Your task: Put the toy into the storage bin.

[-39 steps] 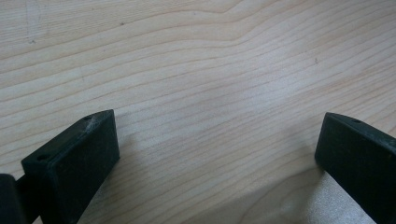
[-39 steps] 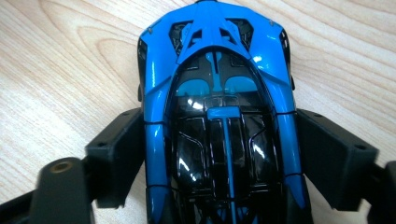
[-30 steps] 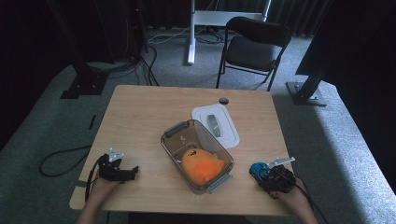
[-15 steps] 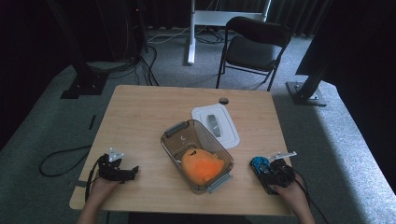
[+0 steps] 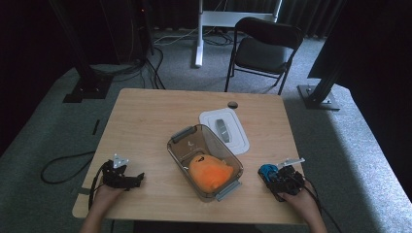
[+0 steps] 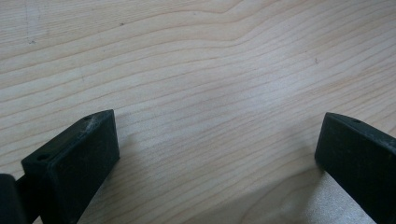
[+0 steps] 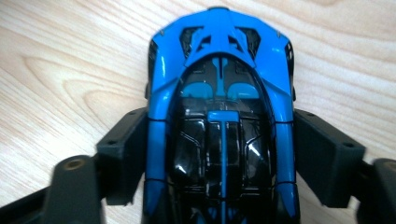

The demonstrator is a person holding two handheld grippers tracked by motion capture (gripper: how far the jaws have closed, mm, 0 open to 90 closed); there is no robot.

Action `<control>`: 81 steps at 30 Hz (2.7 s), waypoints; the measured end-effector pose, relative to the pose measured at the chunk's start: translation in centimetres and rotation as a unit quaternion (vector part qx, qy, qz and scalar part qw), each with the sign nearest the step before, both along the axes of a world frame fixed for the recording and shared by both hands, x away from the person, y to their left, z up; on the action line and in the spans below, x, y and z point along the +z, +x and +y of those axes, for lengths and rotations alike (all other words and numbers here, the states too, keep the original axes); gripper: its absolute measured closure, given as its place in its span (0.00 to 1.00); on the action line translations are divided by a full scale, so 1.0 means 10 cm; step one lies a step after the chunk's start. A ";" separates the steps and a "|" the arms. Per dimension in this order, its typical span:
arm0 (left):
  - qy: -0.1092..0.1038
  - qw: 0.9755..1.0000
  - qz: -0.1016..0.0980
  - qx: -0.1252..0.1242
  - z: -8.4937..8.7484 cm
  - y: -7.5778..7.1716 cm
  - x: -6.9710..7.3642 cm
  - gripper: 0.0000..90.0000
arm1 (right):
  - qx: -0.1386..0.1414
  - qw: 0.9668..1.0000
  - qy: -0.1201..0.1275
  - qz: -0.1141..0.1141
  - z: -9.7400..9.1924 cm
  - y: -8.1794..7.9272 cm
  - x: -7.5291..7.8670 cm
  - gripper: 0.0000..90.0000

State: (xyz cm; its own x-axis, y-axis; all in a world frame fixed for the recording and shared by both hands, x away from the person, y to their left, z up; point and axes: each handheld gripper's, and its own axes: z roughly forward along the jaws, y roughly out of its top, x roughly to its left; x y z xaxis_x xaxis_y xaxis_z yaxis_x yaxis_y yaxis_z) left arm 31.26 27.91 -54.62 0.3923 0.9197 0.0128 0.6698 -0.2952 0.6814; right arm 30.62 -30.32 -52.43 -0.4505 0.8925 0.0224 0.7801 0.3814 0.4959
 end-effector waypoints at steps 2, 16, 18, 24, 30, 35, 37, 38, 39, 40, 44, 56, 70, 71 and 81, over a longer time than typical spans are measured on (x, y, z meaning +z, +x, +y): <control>0.000 1.000 0.000 0.000 0.00 0.00 0.00 0.00 | 0.000 1.000 -0.008 0.000 -0.01 0.00 -0.03 0.20; 0.000 1.000 0.000 0.000 0.00 0.00 0.00 0.00 | 0.031 0.999 0.001 -0.018 -0.08 -0.08 -0.04 0.23; 0.001 1.000 0.000 0.000 0.00 0.00 0.00 0.00 | 0.038 0.999 0.001 -0.016 -0.07 -0.08 -0.03 0.27; 0.001 1.000 0.000 0.000 0.00 0.00 0.00 0.00 | 0.022 1.000 -0.004 -0.011 -0.02 -0.03 -0.02 0.28; 0.000 1.000 0.000 0.000 0.00 0.00 0.00 0.00 | 0.005 1.000 0.005 -0.011 -0.01 -0.02 -0.02 0.28; 0.000 1.000 0.000 0.000 0.00 0.00 0.00 0.00 | -0.005 1.000 0.012 -0.009 -0.03 0.01 -0.01 0.28; 0.000 1.000 0.000 0.000 0.00 0.00 0.00 0.00 | -0.008 1.000 0.016 -0.012 -0.04 0.02 0.02 0.28; 0.000 1.000 0.000 0.000 0.00 0.00 0.00 0.00 | -0.011 1.000 0.013 -0.015 -0.04 0.02 0.04 0.28; 0.000 1.000 0.000 0.000 0.00 0.00 0.00 0.00 | -0.012 1.000 0.016 -0.017 -0.05 0.03 0.07 0.28; 0.000 1.000 0.000 0.000 0.00 0.00 0.00 0.00 | -0.014 0.999 0.020 -0.022 -0.06 0.03 0.09 0.28; 0.000 1.000 0.000 0.000 0.00 0.00 0.00 0.00 | -0.015 0.999 0.029 -0.022 -0.08 0.05 0.20 0.30; 0.000 1.000 0.000 0.000 0.00 0.00 0.00 0.00 | -0.009 0.998 0.034 -0.054 -0.03 0.05 0.46 0.30; 0.000 1.000 0.000 0.000 0.00 0.00 0.00 0.00 | 0.027 0.993 0.042 -0.108 0.15 0.08 1.05 0.30; 0.000 1.000 0.000 0.000 0.00 0.00 0.00 0.00 | 0.030 0.993 0.045 -0.109 0.17 0.09 1.10 0.30; -0.001 1.000 -0.001 0.000 0.00 0.00 0.00 0.00 | 0.066 0.987 0.047 -0.135 0.43 0.14 1.40 0.30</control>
State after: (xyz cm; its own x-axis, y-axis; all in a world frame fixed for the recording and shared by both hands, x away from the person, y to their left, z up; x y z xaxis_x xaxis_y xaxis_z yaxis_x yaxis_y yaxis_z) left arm 31.28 27.92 -54.63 0.3917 0.9200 0.0117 0.6690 -0.2935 0.6829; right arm 31.97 -26.01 -38.41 -0.5644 0.8248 -0.0345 0.5605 0.4136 0.7175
